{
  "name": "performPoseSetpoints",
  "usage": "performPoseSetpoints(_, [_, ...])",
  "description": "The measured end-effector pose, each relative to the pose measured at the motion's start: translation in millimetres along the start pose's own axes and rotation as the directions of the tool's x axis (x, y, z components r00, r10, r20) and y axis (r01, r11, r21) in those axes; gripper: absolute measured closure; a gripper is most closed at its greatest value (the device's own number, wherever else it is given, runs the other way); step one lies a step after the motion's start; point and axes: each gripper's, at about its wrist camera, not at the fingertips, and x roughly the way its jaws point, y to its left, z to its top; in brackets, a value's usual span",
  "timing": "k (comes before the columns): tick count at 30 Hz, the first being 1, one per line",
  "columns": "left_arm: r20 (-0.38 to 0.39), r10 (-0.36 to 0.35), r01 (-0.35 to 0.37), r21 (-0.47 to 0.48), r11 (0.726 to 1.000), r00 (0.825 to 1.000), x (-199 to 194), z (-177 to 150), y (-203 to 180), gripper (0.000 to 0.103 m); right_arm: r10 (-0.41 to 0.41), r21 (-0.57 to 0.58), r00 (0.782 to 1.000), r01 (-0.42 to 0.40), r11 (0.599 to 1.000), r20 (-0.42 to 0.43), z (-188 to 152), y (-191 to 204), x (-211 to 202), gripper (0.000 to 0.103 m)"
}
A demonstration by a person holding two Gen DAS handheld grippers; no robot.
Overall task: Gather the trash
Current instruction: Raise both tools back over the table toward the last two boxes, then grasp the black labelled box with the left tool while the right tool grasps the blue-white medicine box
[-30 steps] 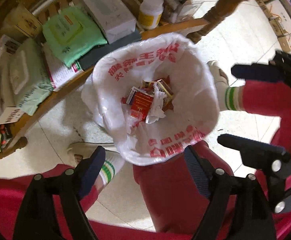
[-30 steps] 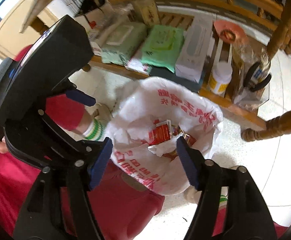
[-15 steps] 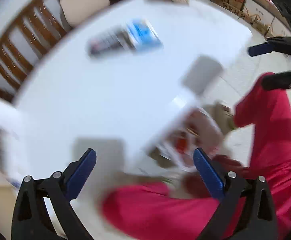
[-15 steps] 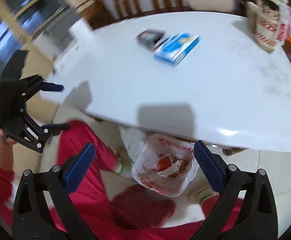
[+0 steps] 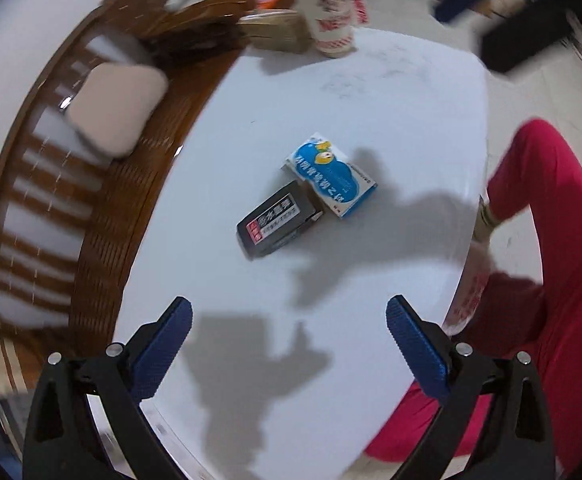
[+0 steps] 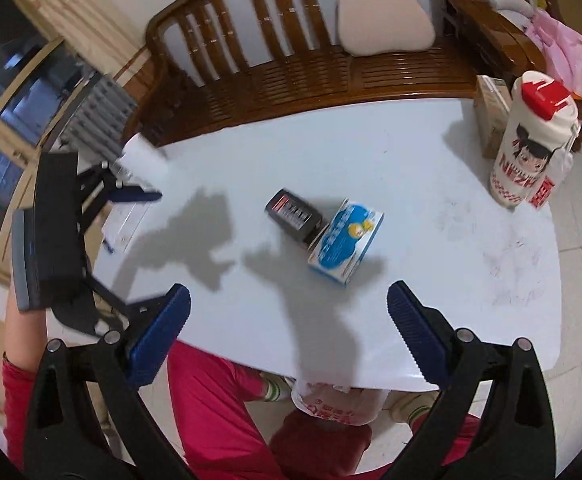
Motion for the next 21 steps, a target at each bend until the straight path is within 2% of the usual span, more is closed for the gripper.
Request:
performPoseSetpoints(4, [0.006,-0.037,0.036,0.104,0.994,0.999,13,8,5,0.008,-0.052,0.058,0.999,0.052,0.997,-0.007,20,-8,12,0.007])
performPoseSetpoints(8, [0.021,-0.056,0.051,0.189,0.981,0.998,35,11,5,0.008,-0.055,0.118,0.997,0.061,0.991,-0.051,27,-17,41,0.007])
performPoseSetpoints(13, [-0.005,-0.110,0.108,0.226,0.968,0.994,70,17,11,0.008,-0.036,0.209,0.993,0.059,0.976,-0.110,34,-34,85,0.007])
performPoseSetpoints(17, [-0.034,-0.146,0.150,0.263,0.953,0.989,94,22,15,0.008,-0.057,0.256,0.988,0.092,0.962,-0.143,41,-45,114,0.007])
performPoseSetpoints(21, [-0.016,-0.184,0.181,0.287,0.941,0.983,107,26,21,0.008,-0.053,0.310,0.986,0.101,0.945,-0.160,45,-60,137,0.007])
